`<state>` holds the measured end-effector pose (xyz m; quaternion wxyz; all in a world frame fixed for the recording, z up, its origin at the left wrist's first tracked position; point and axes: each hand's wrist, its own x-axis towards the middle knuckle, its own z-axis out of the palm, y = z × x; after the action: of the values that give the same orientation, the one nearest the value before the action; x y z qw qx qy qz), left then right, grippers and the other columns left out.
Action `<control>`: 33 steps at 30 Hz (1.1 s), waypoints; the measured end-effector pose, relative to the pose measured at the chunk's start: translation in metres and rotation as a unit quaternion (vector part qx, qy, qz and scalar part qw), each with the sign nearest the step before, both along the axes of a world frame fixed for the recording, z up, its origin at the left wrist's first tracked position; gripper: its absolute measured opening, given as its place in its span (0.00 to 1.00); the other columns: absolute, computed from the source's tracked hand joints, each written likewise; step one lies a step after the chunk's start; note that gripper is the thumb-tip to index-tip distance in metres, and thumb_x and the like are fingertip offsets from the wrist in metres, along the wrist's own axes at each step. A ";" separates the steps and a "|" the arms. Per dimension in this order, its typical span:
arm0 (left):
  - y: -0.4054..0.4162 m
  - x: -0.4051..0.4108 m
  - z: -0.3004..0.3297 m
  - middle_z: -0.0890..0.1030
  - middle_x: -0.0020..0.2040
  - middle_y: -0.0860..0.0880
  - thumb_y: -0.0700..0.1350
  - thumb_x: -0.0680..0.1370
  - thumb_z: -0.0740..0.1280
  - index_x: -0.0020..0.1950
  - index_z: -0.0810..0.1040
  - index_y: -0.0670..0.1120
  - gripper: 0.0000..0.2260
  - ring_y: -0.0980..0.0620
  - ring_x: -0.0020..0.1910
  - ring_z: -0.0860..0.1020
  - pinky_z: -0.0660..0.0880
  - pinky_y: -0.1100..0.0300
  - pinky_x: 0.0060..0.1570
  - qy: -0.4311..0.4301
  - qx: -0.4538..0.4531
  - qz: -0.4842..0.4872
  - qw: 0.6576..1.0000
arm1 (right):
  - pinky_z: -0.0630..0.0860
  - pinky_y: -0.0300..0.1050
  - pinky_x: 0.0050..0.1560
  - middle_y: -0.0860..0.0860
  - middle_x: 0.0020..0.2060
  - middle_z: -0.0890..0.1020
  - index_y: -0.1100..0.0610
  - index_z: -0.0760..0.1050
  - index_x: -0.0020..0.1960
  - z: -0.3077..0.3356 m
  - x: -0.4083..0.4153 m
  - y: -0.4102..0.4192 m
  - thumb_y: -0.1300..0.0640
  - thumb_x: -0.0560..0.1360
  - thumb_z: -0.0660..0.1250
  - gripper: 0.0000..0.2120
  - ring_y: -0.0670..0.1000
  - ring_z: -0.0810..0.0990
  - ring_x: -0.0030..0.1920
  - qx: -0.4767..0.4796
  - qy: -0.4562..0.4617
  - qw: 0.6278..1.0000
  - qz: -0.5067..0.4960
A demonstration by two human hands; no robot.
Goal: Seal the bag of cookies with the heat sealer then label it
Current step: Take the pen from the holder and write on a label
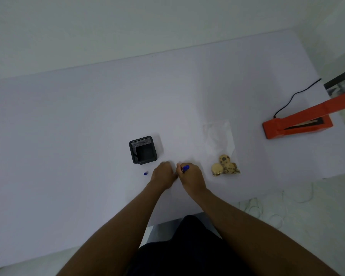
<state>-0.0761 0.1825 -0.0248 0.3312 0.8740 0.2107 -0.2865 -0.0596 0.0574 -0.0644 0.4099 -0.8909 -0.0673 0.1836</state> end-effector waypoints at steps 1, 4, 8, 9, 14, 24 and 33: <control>0.000 0.000 0.000 0.80 0.48 0.40 0.47 0.77 0.68 0.49 0.75 0.39 0.11 0.42 0.46 0.79 0.74 0.54 0.44 -0.001 0.002 -0.001 1.000 | 0.76 0.48 0.34 0.53 0.28 0.76 0.54 0.71 0.31 0.001 -0.001 0.000 0.55 0.81 0.63 0.19 0.52 0.75 0.28 -0.002 -0.004 1.000 0.000; 0.000 0.000 0.001 0.80 0.48 0.40 0.47 0.77 0.68 0.49 0.76 0.39 0.11 0.42 0.46 0.79 0.75 0.54 0.44 -0.001 0.005 -0.007 1.000 | 0.74 0.47 0.33 0.53 0.27 0.76 0.54 0.71 0.31 -0.001 -0.004 -0.003 0.55 0.81 0.63 0.19 0.51 0.75 0.28 -0.006 -0.006 1.000 -0.013; 0.000 0.000 0.000 0.79 0.47 0.40 0.47 0.77 0.69 0.48 0.75 0.40 0.11 0.43 0.45 0.79 0.76 0.52 0.45 -0.002 0.006 -0.013 1.000 | 0.68 0.38 0.32 0.50 0.26 0.74 0.54 0.71 0.31 -0.001 -0.007 -0.006 0.56 0.81 0.64 0.19 0.48 0.72 0.27 -0.014 -0.020 1.000 -0.014; 0.000 0.000 -0.001 0.79 0.46 0.41 0.47 0.77 0.69 0.46 0.74 0.40 0.10 0.44 0.43 0.78 0.75 0.53 0.44 -0.002 0.007 -0.012 1.000 | 0.68 0.36 0.32 0.50 0.27 0.74 0.54 0.71 0.31 0.000 -0.007 -0.005 0.56 0.81 0.64 0.19 0.48 0.72 0.27 -0.013 -0.021 1.000 -0.008; 0.001 0.000 -0.002 0.79 0.48 0.40 0.46 0.79 0.66 0.48 0.75 0.38 0.10 0.42 0.46 0.79 0.72 0.56 0.42 0.002 0.014 -0.018 1.000 | 0.67 0.31 0.33 0.50 0.28 0.75 0.57 0.75 0.33 -0.002 -0.010 -0.002 0.56 0.81 0.64 0.18 0.45 0.72 0.27 -0.010 0.000 1.000 0.026; 0.000 -0.001 -0.002 0.77 0.42 0.43 0.49 0.79 0.65 0.43 0.71 0.43 0.11 0.48 0.38 0.74 0.72 0.55 0.40 -0.014 0.016 -0.021 1.000 | 0.67 0.28 0.33 0.49 0.28 0.77 0.52 0.74 0.33 0.002 -0.012 -0.002 0.56 0.82 0.63 0.17 0.43 0.73 0.27 -0.010 0.012 1.000 -0.006; 0.000 -0.002 -0.005 0.79 0.45 0.42 0.48 0.77 0.68 0.46 0.74 0.41 0.10 0.49 0.38 0.73 0.75 0.53 0.43 -0.017 0.017 -0.015 1.000 | 0.64 0.31 0.30 0.45 0.25 0.70 0.52 0.68 0.31 0.004 -0.011 -0.003 0.56 0.82 0.63 0.20 0.43 0.70 0.25 -0.013 0.001 0.999 -0.029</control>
<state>-0.0779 0.1828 -0.0300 0.3155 0.8875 0.1963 -0.2726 -0.0710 0.0543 -0.0605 0.4034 -0.8976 -0.0387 0.1736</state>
